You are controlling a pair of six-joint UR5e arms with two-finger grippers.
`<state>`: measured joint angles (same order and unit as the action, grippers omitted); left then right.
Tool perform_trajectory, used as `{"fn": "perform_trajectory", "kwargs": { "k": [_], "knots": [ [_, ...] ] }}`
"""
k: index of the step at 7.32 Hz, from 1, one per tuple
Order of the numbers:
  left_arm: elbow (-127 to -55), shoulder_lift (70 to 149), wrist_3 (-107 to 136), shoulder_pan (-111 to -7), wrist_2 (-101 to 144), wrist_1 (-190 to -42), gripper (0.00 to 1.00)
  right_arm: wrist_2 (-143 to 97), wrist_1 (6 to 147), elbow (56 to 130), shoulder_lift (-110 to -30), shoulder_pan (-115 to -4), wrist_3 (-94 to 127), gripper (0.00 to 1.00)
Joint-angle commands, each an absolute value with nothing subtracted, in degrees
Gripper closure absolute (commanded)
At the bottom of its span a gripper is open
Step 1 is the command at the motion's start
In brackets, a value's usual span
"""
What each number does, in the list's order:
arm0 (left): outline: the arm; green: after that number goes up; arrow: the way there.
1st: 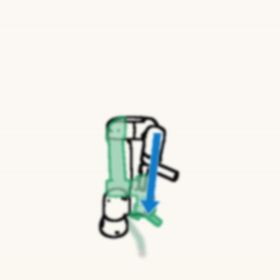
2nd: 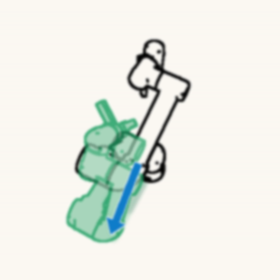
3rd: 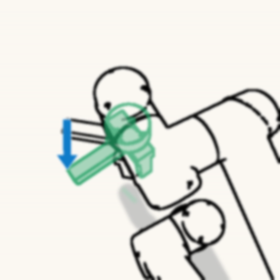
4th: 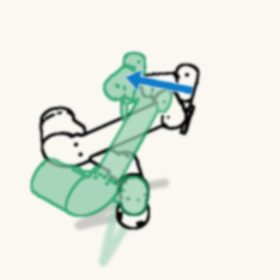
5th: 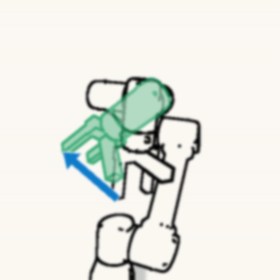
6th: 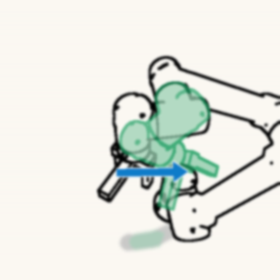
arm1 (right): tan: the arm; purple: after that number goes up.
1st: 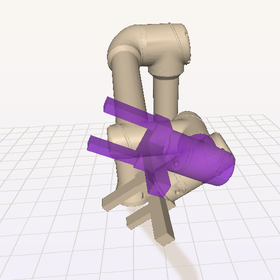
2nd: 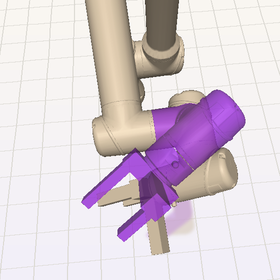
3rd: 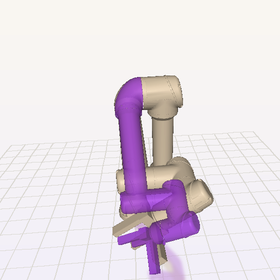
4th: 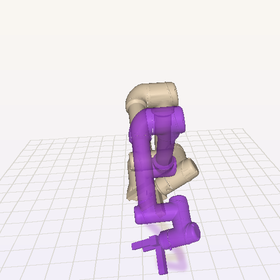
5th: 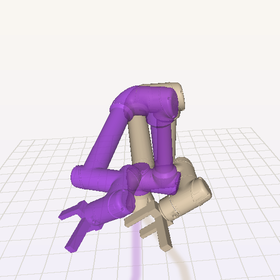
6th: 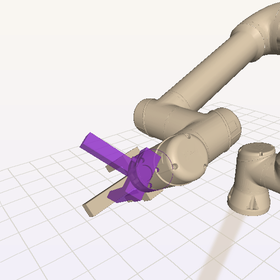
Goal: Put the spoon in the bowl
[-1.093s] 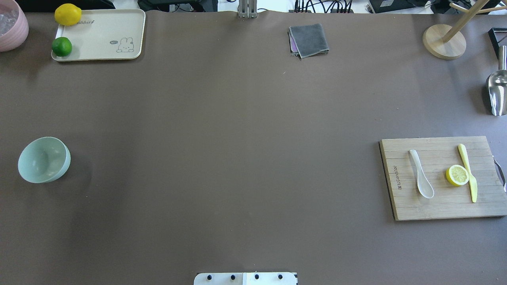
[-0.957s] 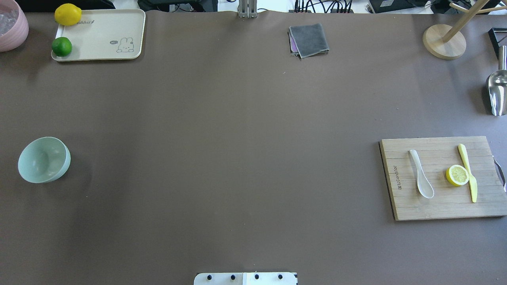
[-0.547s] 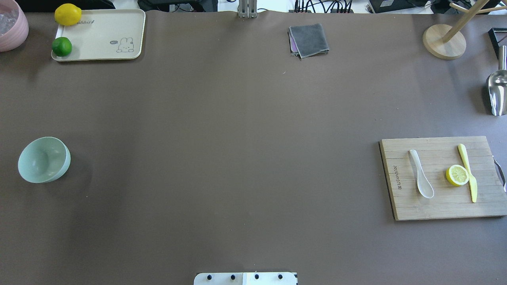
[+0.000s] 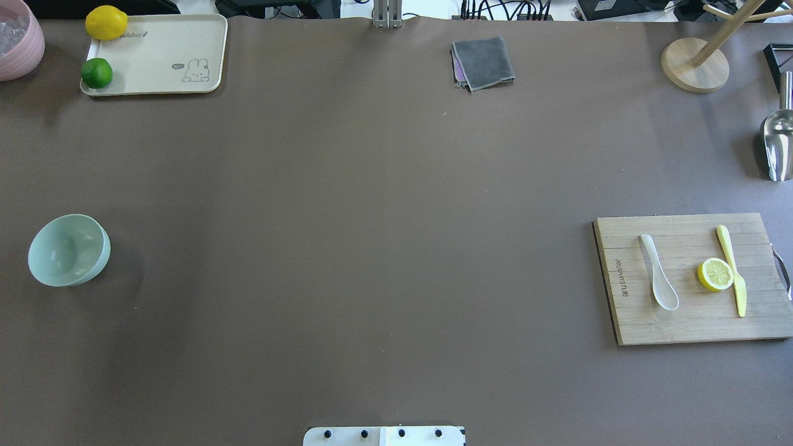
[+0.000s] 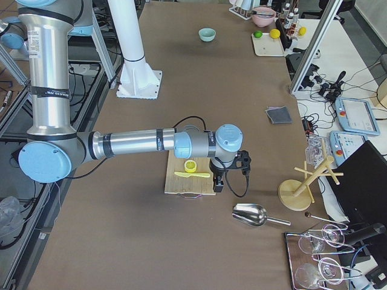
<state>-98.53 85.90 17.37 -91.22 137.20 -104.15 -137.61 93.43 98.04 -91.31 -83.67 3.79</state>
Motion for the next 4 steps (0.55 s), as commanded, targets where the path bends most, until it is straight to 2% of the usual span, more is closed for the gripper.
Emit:
{"fn": "perform_trajectory", "kwargs": {
  "k": [1, 4],
  "knots": [
    [-98.4, 86.0, 17.4, -91.1, 137.1, -104.2, 0.02, -137.7, 93.4, 98.0, -91.1, -83.7, 3.9, 0.00],
    [-98.4, 86.2, 17.5, -91.2, 137.1, -104.2, 0.02, -138.0, 93.5, 97.9, -91.6, -83.7, 3.9, 0.00]
  ]
}}
